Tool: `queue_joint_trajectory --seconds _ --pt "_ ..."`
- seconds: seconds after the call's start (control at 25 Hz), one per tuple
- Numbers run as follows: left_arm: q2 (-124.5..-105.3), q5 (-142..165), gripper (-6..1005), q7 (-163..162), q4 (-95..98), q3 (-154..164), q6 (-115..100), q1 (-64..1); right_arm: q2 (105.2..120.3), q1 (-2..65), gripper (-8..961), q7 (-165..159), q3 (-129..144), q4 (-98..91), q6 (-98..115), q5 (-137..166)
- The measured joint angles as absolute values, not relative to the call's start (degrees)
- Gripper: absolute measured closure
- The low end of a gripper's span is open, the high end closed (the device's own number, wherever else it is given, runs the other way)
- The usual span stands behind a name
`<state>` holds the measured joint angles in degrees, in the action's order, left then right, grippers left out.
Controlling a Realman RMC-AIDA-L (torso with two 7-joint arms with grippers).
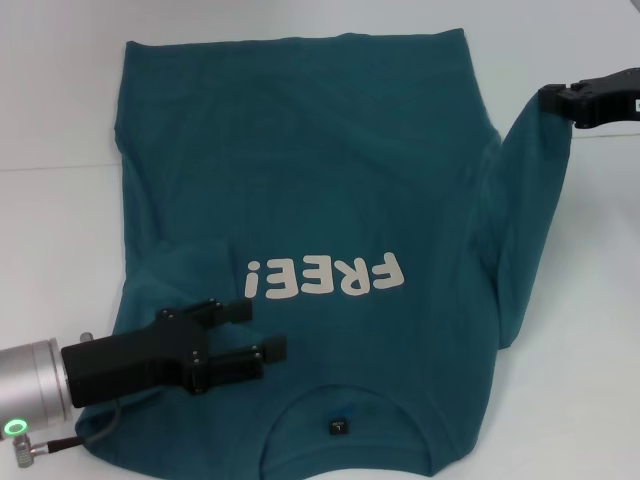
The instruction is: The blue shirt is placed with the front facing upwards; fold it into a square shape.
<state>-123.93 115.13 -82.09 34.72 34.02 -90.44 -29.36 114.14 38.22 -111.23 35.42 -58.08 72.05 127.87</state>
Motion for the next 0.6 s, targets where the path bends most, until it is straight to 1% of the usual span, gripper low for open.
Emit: queue_joint_trajectory --seconds 0.6 --pt "-123.93 115.13 140 -82.09 34.72 34.02 -90.44 -29.36 114.15 37.93 943 -112.14 35.49 -58.44 72.35 127.87"
